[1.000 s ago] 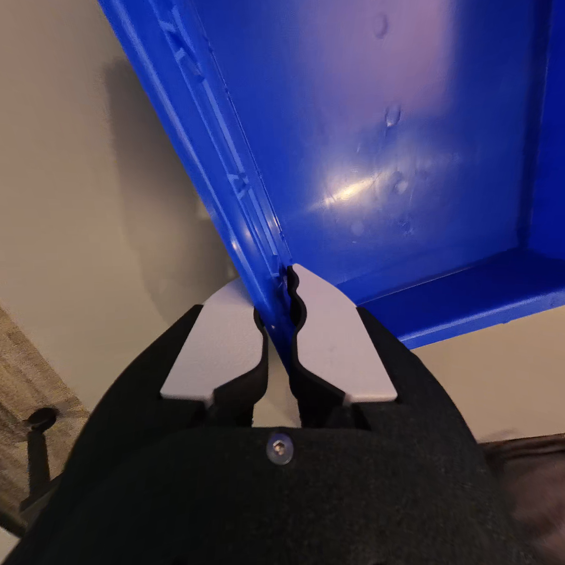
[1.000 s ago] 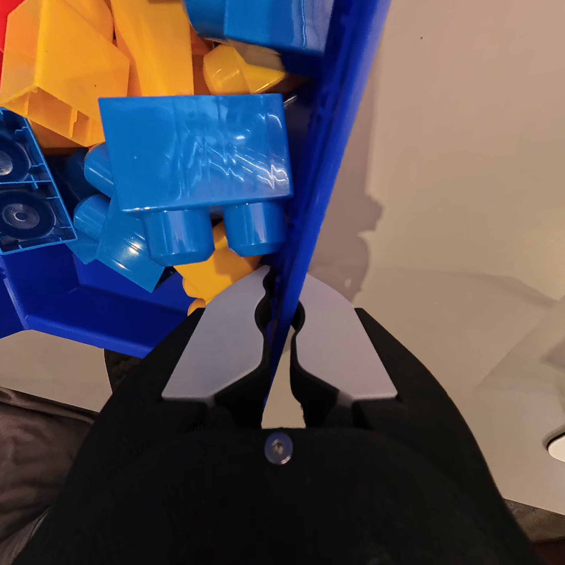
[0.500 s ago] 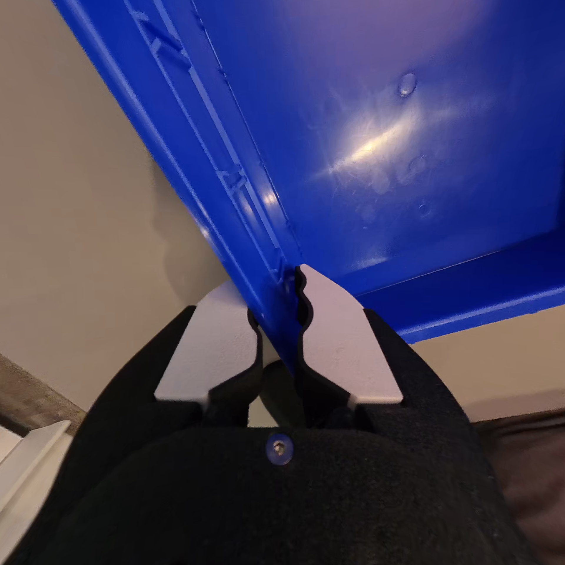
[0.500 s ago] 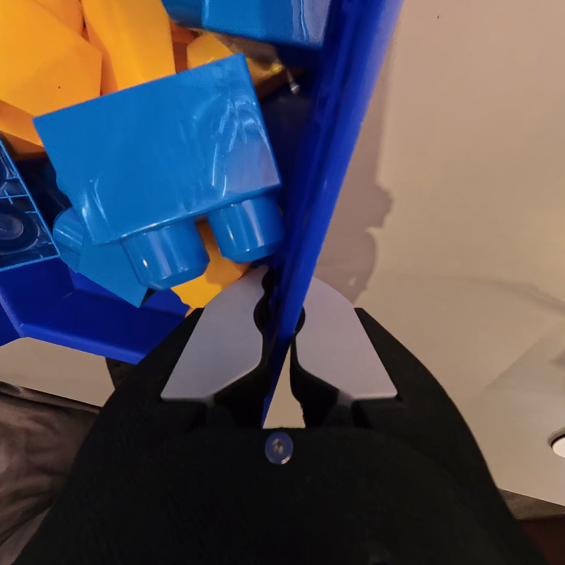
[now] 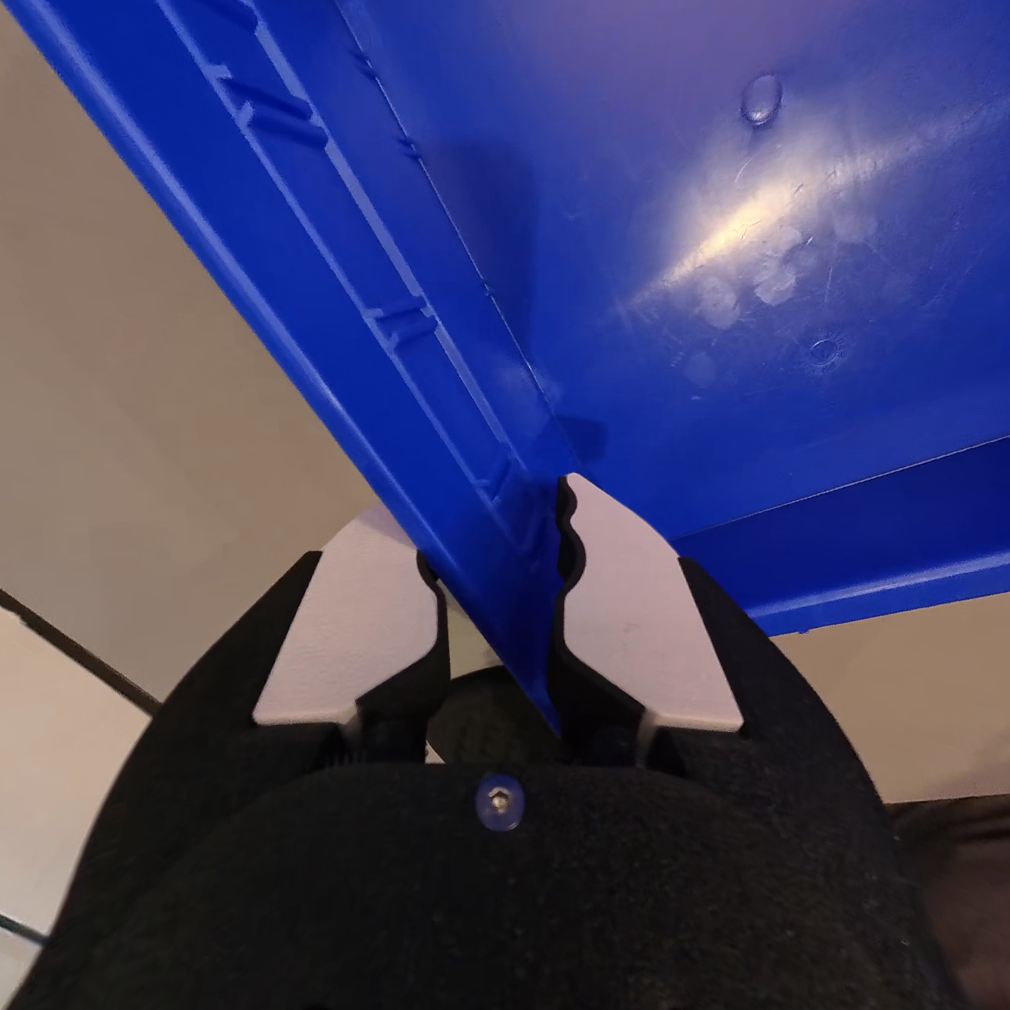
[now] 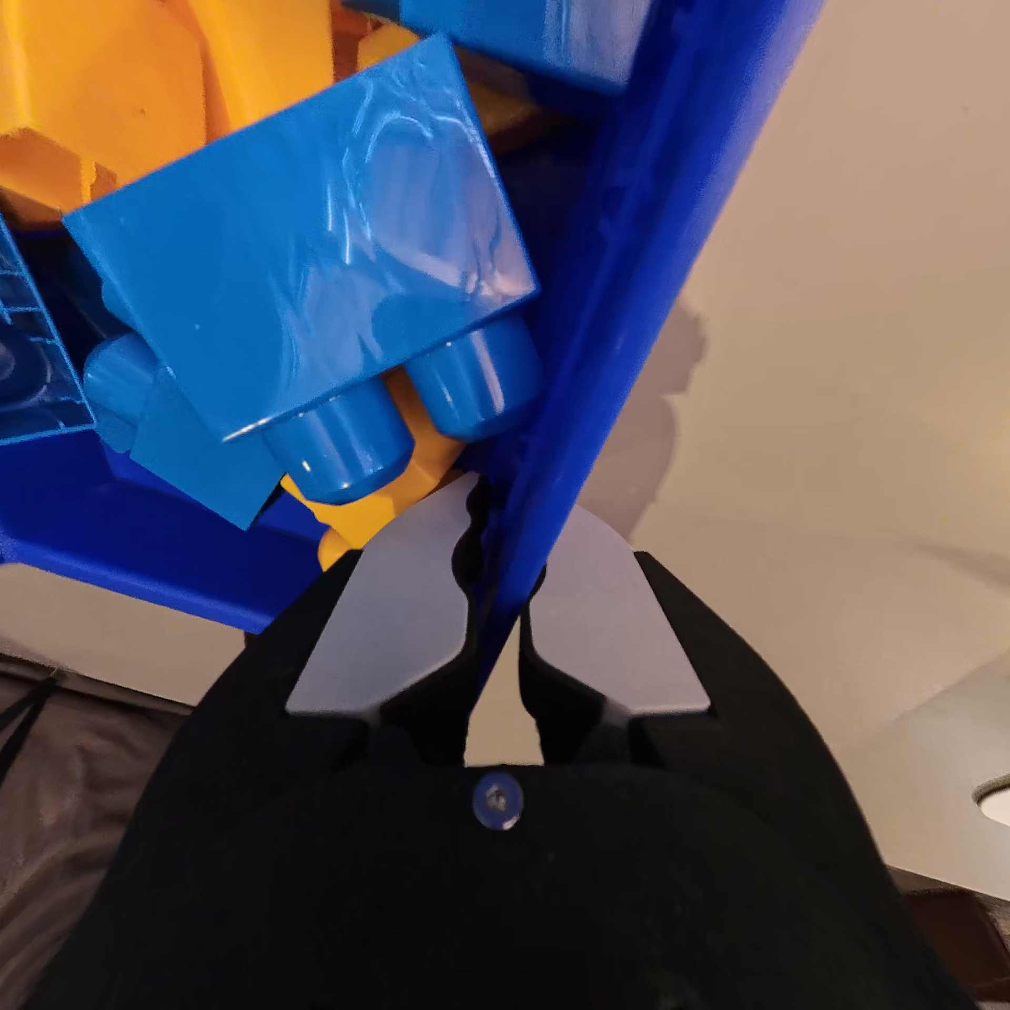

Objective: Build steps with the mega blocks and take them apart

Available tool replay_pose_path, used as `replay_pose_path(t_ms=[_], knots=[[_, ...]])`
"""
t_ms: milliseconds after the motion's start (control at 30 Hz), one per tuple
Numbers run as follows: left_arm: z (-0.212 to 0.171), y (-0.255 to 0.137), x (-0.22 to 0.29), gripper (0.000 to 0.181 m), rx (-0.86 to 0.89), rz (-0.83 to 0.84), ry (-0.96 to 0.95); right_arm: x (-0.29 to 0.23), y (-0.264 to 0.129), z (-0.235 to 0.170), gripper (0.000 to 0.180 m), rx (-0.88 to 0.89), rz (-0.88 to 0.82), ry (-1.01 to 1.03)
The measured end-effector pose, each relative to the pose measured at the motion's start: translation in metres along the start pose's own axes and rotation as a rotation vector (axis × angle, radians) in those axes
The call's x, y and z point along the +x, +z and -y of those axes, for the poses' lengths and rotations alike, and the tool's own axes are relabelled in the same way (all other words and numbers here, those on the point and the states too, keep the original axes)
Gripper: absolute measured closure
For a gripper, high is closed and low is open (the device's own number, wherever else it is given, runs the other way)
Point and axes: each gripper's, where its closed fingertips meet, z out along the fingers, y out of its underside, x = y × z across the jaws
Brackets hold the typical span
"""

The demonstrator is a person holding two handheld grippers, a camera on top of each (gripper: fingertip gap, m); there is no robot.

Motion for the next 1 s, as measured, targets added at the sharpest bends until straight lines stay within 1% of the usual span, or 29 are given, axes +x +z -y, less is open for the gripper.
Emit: replay_pose_path(t_ms=[167,300,533,600,667,733,867,1000], knots=[[0.003,-0.002,0.014,0.136,-0.006,0.050,0.024,-0.019,0.003,0.011,0.169,0.003,-0.004,-0.035],[0.008,-0.005,0.028,0.132,0.006,0.048,0.046,-0.020,0.004,0.017,0.167,0.027,-0.036,-0.045],[0.015,-0.010,0.058,0.124,0.027,0.015,0.118,-0.015,0.004,0.019,0.161,0.061,-0.116,0.021],[0.014,-0.011,0.063,0.121,0.026,0.015,0.126,-0.015,0.004,0.021,0.161,0.085,-0.106,0.035],[0.014,-0.012,0.067,0.118,0.022,0.008,0.130,-0.017,0.005,0.024,0.166,0.119,-0.063,0.073],[0.014,-0.013,0.074,0.114,0.025,-0.018,0.136,-0.019,0.006,0.025,0.171,0.136,-0.023,0.092],[0.011,-0.017,0.088,0.101,0.020,-0.089,0.172,-0.020,0.006,0.024,0.172,0.115,0.026,0.075],[0.011,-0.024,0.096,0.107,0.041,-0.263,0.148,-0.015,0.005,0.025,0.172,0.108,0.038,0.068]])
